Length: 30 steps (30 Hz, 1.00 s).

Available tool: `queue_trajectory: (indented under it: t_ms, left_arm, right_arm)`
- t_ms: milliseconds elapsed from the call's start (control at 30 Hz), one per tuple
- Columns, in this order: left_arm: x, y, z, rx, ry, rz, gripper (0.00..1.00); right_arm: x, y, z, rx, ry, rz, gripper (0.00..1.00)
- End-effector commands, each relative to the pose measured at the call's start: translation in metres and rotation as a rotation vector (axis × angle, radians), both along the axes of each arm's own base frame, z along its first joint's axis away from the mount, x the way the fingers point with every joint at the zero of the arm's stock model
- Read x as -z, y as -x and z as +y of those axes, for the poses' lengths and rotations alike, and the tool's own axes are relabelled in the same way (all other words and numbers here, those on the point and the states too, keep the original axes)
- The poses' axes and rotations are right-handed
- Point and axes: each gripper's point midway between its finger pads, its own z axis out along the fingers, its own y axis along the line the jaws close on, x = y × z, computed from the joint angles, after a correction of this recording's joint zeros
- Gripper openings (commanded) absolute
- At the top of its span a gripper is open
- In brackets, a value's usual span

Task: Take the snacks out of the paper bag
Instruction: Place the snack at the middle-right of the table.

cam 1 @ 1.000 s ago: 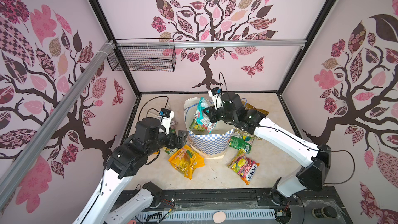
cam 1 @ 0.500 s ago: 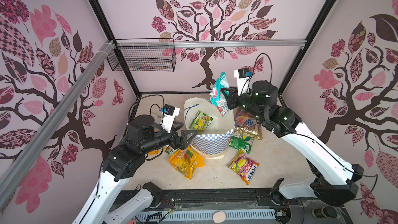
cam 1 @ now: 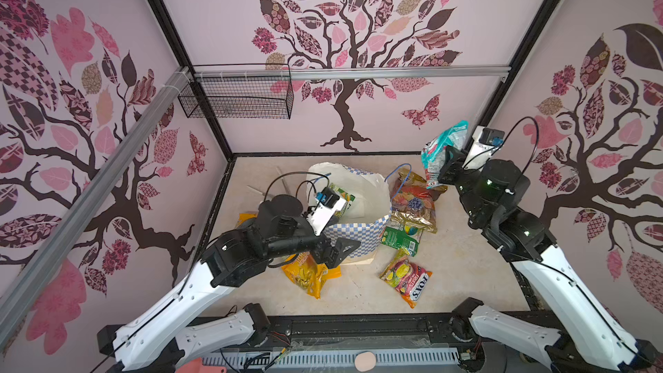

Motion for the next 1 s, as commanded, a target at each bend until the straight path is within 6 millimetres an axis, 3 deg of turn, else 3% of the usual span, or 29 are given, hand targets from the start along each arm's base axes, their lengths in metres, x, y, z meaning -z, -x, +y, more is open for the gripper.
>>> queue_trajectory:
  t_ms: [0,200,333,600,800,967]
  left_arm:
    - [-0.01,-0.006,-0.001,-0.032,-0.073,-0.118,0.93]
    - [-0.003,-0.01,0.001,-0.06,-0.1,-0.132,0.93]
    - [-0.004,-0.013,0.01,-0.11,-0.091,-0.144,0.93]
    - [0.003,-0.014,0.018,-0.139,-0.107,-0.128,0.93]
    - [0.002,-0.017,0.024,-0.172,-0.108,-0.137,0.93]
    - [0.001,-0.019,0.023,-0.178,-0.112,-0.142,0.93]
  right_arm:
    - [0.019,0.002,-0.031,0.178,0.007,-0.024,0.0]
    - [0.106,-0.009,-0.062,0.248,-0.123,0.109,0.0]
    - [0.174,-0.014,-0.064,0.247,-0.183,0.243,0.0]
    - [0.276,-0.002,-0.076,0.332,-0.245,0.394,0.0]
    - [0.339,0.019,-0.079,0.368,-0.307,0.501,0.0]
    - [0.365,0.029,-0.08,0.377,-0.306,0.551,0.09]
